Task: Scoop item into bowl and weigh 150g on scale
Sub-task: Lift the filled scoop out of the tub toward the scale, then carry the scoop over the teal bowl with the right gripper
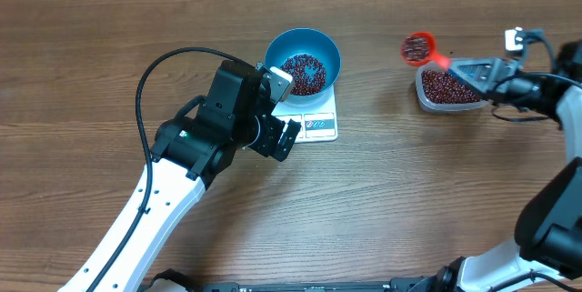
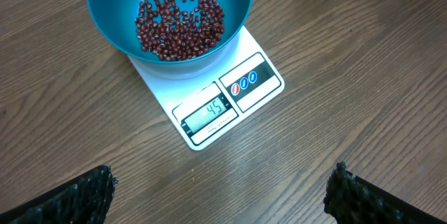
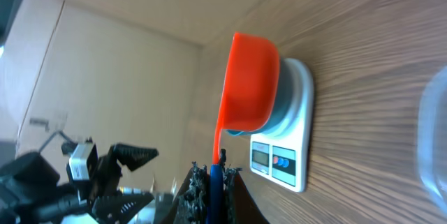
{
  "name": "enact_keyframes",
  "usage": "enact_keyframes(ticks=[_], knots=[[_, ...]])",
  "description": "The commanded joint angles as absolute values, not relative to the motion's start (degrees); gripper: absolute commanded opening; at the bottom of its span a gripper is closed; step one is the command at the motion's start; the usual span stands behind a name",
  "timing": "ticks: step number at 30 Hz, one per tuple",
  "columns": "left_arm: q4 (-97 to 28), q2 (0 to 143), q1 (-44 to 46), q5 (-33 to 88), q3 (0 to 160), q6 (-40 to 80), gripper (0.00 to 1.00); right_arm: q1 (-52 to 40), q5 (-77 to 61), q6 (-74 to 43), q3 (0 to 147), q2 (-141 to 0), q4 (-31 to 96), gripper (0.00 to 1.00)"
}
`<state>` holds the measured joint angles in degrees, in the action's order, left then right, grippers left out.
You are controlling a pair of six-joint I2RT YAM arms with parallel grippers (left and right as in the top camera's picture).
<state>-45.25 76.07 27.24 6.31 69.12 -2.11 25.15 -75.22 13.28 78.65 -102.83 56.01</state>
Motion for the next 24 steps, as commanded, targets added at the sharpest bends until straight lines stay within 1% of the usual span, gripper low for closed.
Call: enact_keyframes(ticks=[1, 6, 13, 19, 24], knots=[[-45.21, 75.64, 27.0, 7.07, 69.25, -3.22, 1.0, 20.51, -77.65, 10.11, 78.83, -102.98, 52.56, 0.04], [-45.21, 75.64, 27.0, 7.07, 69.25, -3.22, 1.0, 12.25, -74.61, -1.69, 78.83, -102.98, 39.35, 0.04], [-45.21, 75.64, 27.0, 7.07, 69.25, -3.22, 1.0, 2.28, -68.27, -12.86, 78.83, -102.98, 24.97, 0.04], [-45.21, 75.64, 27.0, 7.07, 69.25, -3.22, 1.0, -4.84, -56.14, -13.21, 78.83, -102.98, 23.7, 0.04], [-45.21, 75.64, 27.0, 7.07, 69.25, -3.22, 1.0, -9.43, -45.89, -9.98, 78.83, -102.98, 24.86, 0.04]])
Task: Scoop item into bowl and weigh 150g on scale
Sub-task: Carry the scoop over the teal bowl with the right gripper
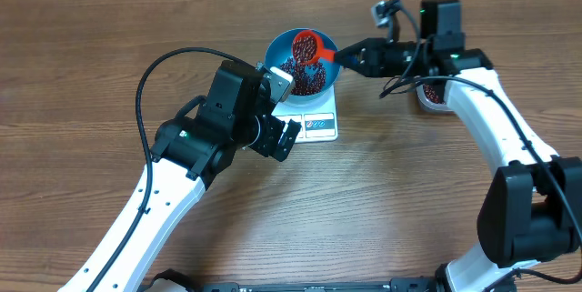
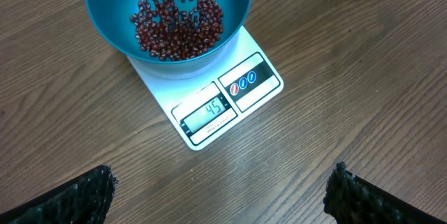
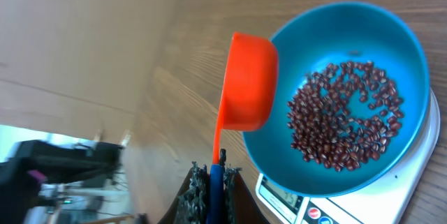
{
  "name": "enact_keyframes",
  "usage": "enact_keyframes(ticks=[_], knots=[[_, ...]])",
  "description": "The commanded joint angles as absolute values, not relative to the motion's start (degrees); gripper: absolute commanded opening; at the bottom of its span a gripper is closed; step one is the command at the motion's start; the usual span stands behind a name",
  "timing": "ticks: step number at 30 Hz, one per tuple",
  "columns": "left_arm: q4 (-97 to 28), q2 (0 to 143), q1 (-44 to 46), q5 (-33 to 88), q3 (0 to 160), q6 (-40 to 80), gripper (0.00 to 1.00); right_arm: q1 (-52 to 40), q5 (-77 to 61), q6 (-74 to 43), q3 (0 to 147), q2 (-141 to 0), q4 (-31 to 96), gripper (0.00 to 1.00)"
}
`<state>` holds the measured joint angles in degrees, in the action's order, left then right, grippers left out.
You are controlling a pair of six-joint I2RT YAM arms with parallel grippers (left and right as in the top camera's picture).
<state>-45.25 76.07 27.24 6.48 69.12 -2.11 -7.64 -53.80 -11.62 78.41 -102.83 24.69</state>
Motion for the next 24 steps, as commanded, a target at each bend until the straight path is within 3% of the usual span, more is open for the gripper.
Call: enact_keyframes(ticks=[1, 24], knots=[[-45.21, 75.64, 27.0, 7.07, 69.25, -3.22, 1.0, -9.87, -44.05, -9.96, 78.83, -102.98, 25.1, 0.04], [-45.21, 75.64, 27.0, 7.07, 69.25, -3.22, 1.0, -15.75, -29.56, 4.73, 80.03, -99.09, 31.42, 0.04]])
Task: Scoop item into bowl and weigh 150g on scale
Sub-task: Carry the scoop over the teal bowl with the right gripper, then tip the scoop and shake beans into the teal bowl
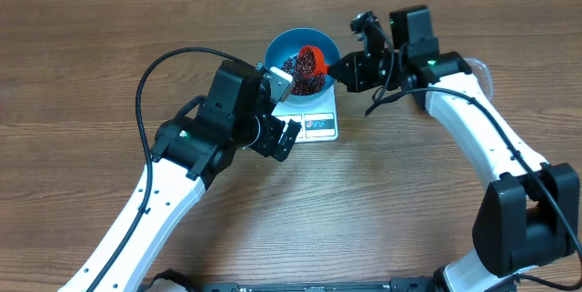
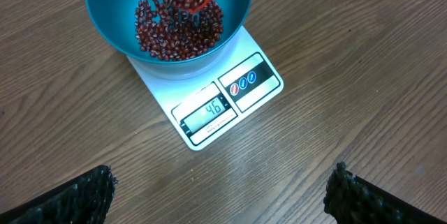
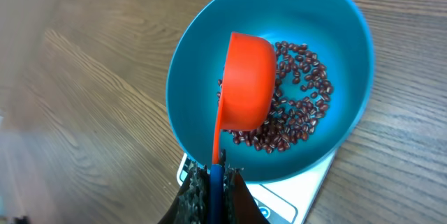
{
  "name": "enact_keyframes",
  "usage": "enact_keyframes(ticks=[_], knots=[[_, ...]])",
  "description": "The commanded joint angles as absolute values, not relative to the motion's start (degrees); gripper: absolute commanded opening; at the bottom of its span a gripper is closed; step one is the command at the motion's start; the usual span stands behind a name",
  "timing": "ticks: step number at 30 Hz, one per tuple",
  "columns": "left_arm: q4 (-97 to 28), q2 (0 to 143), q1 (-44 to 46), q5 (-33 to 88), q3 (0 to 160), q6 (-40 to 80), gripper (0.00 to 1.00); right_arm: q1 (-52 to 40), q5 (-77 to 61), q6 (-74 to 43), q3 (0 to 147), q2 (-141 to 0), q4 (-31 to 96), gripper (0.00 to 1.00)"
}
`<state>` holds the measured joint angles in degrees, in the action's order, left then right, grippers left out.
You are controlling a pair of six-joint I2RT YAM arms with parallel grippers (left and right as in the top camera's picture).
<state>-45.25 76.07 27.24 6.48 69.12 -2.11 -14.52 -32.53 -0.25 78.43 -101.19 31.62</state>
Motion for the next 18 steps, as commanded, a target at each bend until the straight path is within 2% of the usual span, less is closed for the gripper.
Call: enact_keyframes(ticks=[1, 18], knots=[[-45.21, 75.64, 27.0, 7.07, 69.25, -3.22, 0.99, -15.86, -29.54, 5.87, 80.03, -99.09, 31.42, 0.04], [-45.21, 75.64, 27.0, 7.07, 69.25, -3.22, 1.0, -16.12, -25.54, 7.6, 80.34, -99.09, 31.42, 0.04]])
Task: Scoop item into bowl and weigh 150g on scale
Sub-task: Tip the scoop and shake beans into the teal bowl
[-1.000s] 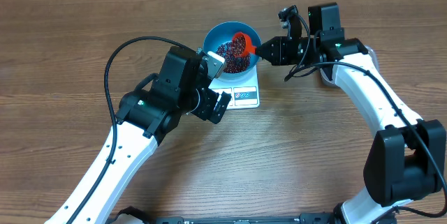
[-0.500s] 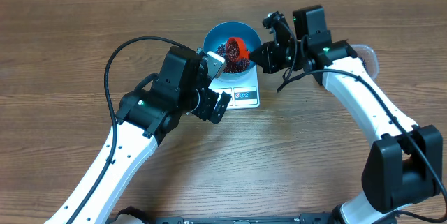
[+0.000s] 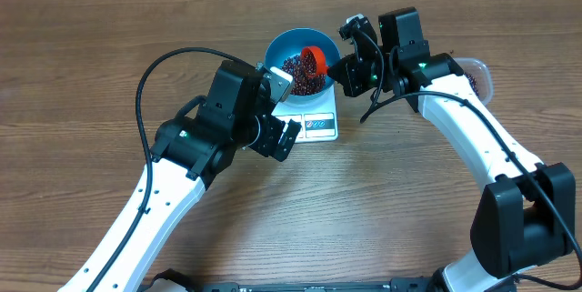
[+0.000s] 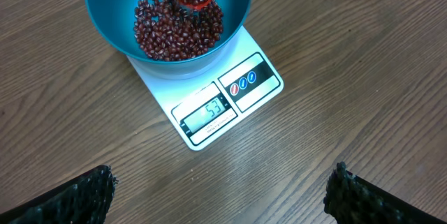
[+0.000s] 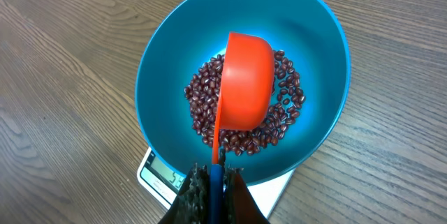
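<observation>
A blue bowl (image 3: 293, 48) with red beans (image 4: 178, 32) in it stands on a white scale (image 4: 223, 105), whose display (image 4: 211, 110) reads 53. My right gripper (image 5: 215, 178) is shut on the handle of an orange scoop (image 5: 246, 77), which is tipped over the bowl with beans still in its cup. The right gripper (image 3: 350, 72) sits just right of the bowl. My left gripper (image 4: 220, 192) hangs open over bare table in front of the scale, its fingers (image 4: 70, 196) wide apart.
A clear container (image 3: 475, 72) with beans lies at the far right, mostly hidden behind my right arm (image 3: 455, 119). My left arm (image 3: 209, 128) stretches from the front left edge to just left of the scale. The table (image 3: 91, 55) is brown wood.
The scoop has tipped further over the bowl and more beans lie in it. The scale reading went from 46 to 53. The left gripper has not moved.
My right gripper first held the full scoop above the bean container at the right. Then the scoop was at the bowl's rim with the scale at 45. Then it was tilted over the bowl at 46, and now reads 53.
</observation>
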{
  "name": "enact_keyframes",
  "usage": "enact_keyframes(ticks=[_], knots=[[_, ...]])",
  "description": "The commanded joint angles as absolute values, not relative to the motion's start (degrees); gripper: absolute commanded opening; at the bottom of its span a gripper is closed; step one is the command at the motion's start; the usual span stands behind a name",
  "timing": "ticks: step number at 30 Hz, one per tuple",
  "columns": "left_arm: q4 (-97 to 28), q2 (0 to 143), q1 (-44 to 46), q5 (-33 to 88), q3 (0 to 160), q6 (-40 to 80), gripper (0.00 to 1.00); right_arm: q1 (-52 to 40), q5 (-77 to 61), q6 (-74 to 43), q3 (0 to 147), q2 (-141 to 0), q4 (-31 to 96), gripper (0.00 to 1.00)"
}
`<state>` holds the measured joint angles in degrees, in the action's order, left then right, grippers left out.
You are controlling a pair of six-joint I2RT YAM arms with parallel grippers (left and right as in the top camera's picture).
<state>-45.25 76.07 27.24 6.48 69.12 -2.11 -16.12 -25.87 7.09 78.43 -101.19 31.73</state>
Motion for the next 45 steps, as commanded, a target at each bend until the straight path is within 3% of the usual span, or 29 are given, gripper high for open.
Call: enact_keyframes(ticks=[1, 35, 45], knots=[[-45.21, 75.64, 27.0, 7.07, 69.25, -3.22, 0.99, -16.12, -25.54, 7.6, 80.34, -99.09, 31.44, 0.04], [-45.21, 75.64, 27.0, 7.07, 69.25, -3.22, 1.0, -16.05, -25.5, 13.91, 80.34, -99.11, 29.67, 0.04], [-45.21, 75.64, 27.0, 7.07, 69.25, -3.22, 1.0, -15.77, -19.11, 11.4, 80.34, -99.11, 31.62, 0.04]])
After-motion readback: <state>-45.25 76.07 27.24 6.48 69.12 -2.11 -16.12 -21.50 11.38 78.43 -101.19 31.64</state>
